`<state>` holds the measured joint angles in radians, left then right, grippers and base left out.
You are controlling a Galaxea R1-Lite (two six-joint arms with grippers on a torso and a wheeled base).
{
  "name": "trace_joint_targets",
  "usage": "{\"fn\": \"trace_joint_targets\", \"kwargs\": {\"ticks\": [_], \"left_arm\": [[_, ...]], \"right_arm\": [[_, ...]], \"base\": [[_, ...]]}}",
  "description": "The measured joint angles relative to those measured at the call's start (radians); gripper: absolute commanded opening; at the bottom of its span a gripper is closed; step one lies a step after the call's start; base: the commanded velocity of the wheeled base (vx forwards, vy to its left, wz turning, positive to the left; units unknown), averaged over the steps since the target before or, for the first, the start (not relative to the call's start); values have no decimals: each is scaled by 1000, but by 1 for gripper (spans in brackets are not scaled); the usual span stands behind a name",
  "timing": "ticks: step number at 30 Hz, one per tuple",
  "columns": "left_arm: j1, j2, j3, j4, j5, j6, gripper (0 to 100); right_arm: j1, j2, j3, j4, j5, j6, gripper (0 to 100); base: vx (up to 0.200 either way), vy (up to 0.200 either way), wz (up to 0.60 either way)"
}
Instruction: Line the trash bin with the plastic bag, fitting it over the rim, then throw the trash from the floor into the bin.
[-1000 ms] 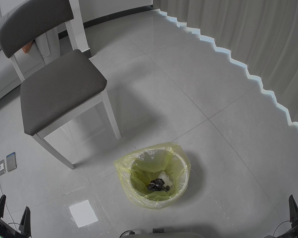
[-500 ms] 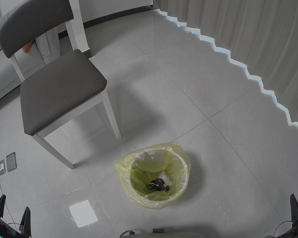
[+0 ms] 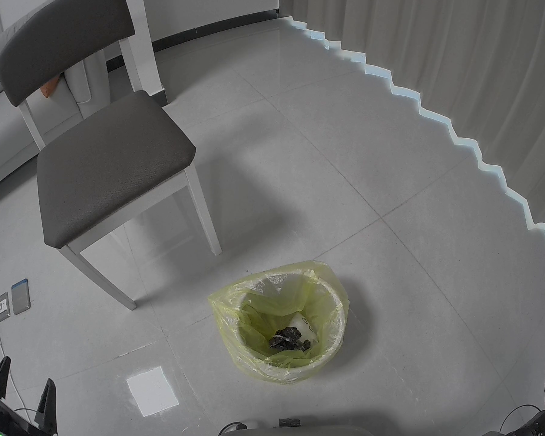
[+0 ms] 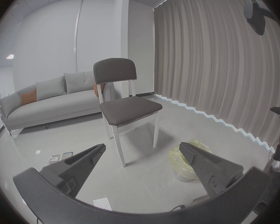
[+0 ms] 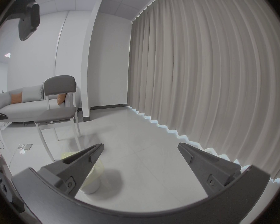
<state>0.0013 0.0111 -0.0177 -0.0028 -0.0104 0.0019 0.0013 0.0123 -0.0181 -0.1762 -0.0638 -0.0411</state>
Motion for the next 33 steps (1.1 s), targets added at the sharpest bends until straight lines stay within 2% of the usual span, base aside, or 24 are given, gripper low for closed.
{"fn": "trace_joint_targets", "kwargs": {"ticks": [3,6,10,13,18,33], "left_arm": [[0,0,0,0,0,0,100],[0,0,0,0,-1,1,100],[0,0,0,0,-2,1,100],[0,0,0,0,-2,1,100],[0,1,0,0,-3,1,100],[0,2,0,0,-3,1,100]], "right_arm": [[0,0,0,17,-10,21,100],[0,0,0,105,-18,55,100],[0,0,0,177,7,40,100],[0,0,0,183,25,21,100],[0,1,0,175,32,66,100],[0,1,1,175,39,46,100]], "base": [[0,0,0],[0,0,0],[0,0,0],[0,0,0],[0,0,0],[0,0,0]]}}
